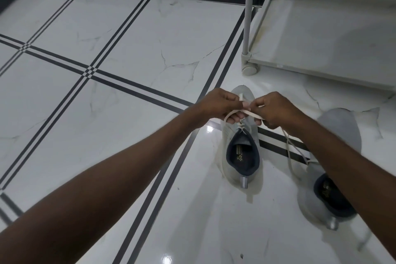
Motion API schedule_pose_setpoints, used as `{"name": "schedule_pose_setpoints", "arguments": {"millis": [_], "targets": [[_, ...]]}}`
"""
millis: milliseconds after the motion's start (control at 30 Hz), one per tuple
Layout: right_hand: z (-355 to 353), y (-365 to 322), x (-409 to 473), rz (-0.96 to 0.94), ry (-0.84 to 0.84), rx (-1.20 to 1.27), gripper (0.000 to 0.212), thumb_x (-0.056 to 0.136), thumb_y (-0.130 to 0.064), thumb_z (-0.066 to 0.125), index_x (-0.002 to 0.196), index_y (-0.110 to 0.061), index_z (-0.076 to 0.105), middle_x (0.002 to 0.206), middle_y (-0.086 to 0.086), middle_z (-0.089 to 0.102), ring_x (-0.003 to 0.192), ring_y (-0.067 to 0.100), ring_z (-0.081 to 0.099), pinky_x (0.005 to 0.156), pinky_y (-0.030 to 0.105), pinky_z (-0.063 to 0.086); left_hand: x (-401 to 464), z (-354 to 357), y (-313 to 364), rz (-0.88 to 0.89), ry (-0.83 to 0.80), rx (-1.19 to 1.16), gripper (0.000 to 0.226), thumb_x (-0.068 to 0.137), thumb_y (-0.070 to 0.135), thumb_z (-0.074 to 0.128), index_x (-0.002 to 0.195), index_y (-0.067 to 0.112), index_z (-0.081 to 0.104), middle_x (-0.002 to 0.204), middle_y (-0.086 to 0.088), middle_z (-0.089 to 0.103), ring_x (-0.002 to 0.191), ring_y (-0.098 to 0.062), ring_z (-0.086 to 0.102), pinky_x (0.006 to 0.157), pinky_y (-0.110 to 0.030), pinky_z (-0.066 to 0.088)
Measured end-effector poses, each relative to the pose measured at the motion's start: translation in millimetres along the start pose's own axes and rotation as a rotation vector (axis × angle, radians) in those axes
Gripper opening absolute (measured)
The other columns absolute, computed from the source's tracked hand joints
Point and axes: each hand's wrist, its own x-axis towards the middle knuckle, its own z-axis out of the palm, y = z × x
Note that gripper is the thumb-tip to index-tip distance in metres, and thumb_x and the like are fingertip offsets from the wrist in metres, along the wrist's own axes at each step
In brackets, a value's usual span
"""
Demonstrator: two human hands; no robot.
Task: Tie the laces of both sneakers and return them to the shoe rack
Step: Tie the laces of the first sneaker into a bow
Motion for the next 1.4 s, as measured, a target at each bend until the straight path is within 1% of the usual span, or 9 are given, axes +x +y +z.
{"name": "schedule_pose_setpoints", "arguments": {"millis": [167, 267, 367, 533, 733, 933, 1167, 1267, 1400], "targets": [[3.8, -1.5, 1.0, -0.117, 0.079, -0.111, 0.01, 0.081, -0.009, 0.073, 0.087, -0.017, 0.078, 0.075, 0.005, 0.072, 0.057, 0.013, 0.062, 0.05, 0.016, 0.043, -0.5, 0.9, -5.2, 0.413, 0.257, 0.79, 0.005, 0.077, 0.013, 0.069, 0.08, 0.01, 0.072, 0.071, -0.004, 0.072, 0.067, -0.023, 0.068, 0.066, -0.041, 0.056], [9.9, -0.7, 8.7, -0.057, 0.002, 0.19, 0.02, 0.087, 0.007, 0.061, 0.095, -0.005, 0.075, 0.089, 0.014, 0.073, 0.081, 0.027, 0.072, 0.063, 0.019, 0.054, -2.4, 15.2, -10.9, 0.526, 0.399, 1.035, 0.004, 0.083, 0.015, 0.061, 0.085, 0.013, 0.064, 0.074, -0.001, 0.065, 0.068, -0.024, 0.062, 0.055, -0.035, 0.048], [13.4, -0.4, 13.7, 0.076, -0.203, 0.457, 0.019, 0.089, 0.011, 0.054, 0.089, 0.0, 0.069, 0.081, 0.015, 0.067, 0.07, 0.027, 0.065, 0.061, 0.026, 0.057, 0.1, 27.4, -20.5, 0.612, 0.492, 1.152, 0.008, 0.082, 0.011, 0.064, 0.089, 0.016, 0.065, 0.079, -0.002, 0.061, 0.067, -0.022, 0.058, 0.047, -0.028, 0.033], [8.8, 2.4, 14.2, 0.12, -0.403, 0.516, 0.019, 0.087, 0.005, 0.059, 0.101, -0.004, 0.068, 0.084, 0.01, 0.068, 0.073, 0.022, 0.065, 0.071, 0.03, 0.057, 2.0, 32.9, -27.0, 0.426, 0.653, 0.73, 0.002, 0.08, 0.015, 0.067, 0.082, 0.015, 0.067, 0.082, 0.001, 0.058, 0.067, -0.016, 0.054, 0.053, -0.032, 0.045], [5.2, 7.7, 2.5, -0.197, 0.235, -0.168, 0.009, 0.076, -0.01, 0.075, 0.083, -0.015, 0.077, 0.067, -0.001, 0.069, 0.063, 0.012, 0.061, 0.063, 0.022, 0.046, -14.8, 19.2, -41.7, 0.081, 0.563, -0.031, 0.015, 0.078, 0.027, 0.079, 0.082, 0.013, 0.078, 0.08, 0.001, 0.074, 0.07, -0.011, 0.066, 0.074, -0.03, 0.058], [-25.1, 15.9, -2.8, 0.238, 0.218, 0.422, 0.011, 0.078, -0.005, 0.061, 0.08, 0.002, 0.07, 0.045, 0.003, 0.046, 0.047, 0.024, 0.049, 0.049, 0.028, 0.05, -31.7, 0.2, -58.9, -0.272, 0.521, -0.282, 0.02, 0.081, 0.006, 0.077, 0.089, -0.011, 0.071, 0.077, -0.02, 0.066, 0.06, -0.022, 0.062, 0.062, -0.027, 0.062], [-19.2, 31.9, -22.8, -0.024, 0.688, -0.574, 0.025, 0.071, -0.022, 0.052, 0.056, -0.003, 0.057, 0.052, 0.013, 0.054, 0.044, 0.021, 0.037, 0.053, 0.025, 0.032, -28.9, -6.5, -61.2, -0.418, 0.571, -0.201, 0.02, 0.086, 0.009, 0.074, 0.095, -0.009, 0.072, 0.078, -0.018, 0.067, 0.051, -0.016, 0.06, 0.044, -0.018, 0.055], [-19.3, 30.7, -25.7, 0.086, 0.701, -0.384, 0.027, 0.071, -0.024, 0.052, 0.054, -0.003, 0.059, 0.051, 0.007, 0.051, 0.046, 0.024, 0.043, 0.055, 0.029, 0.038, -29.4, -5.7, -60.5, -0.415, 0.554, -0.214, 0.019, 0.09, 0.008, 0.069, 0.095, -0.009, 0.071, 0.072, -0.015, 0.064, 0.051, -0.016, 0.057, 0.044, -0.017, 0.054], [-32.1, 13.5, -25.7, 0.205, 0.42, 0.507, 0.018, 0.075, -0.015, 0.051, 0.063, -0.006, 0.062, 0.057, 0.006, 0.057, 0.05, 0.025, 0.06, 0.062, 0.034, 0.053, -29.9, -4.0, -55.9, -0.39, 0.536, -0.248, 0.015, 0.093, 0.01, 0.065, 0.093, -0.004, 0.069, 0.068, -0.011, 0.062, 0.054, -0.016, 0.056, 0.043, -0.015, 0.052]]}}
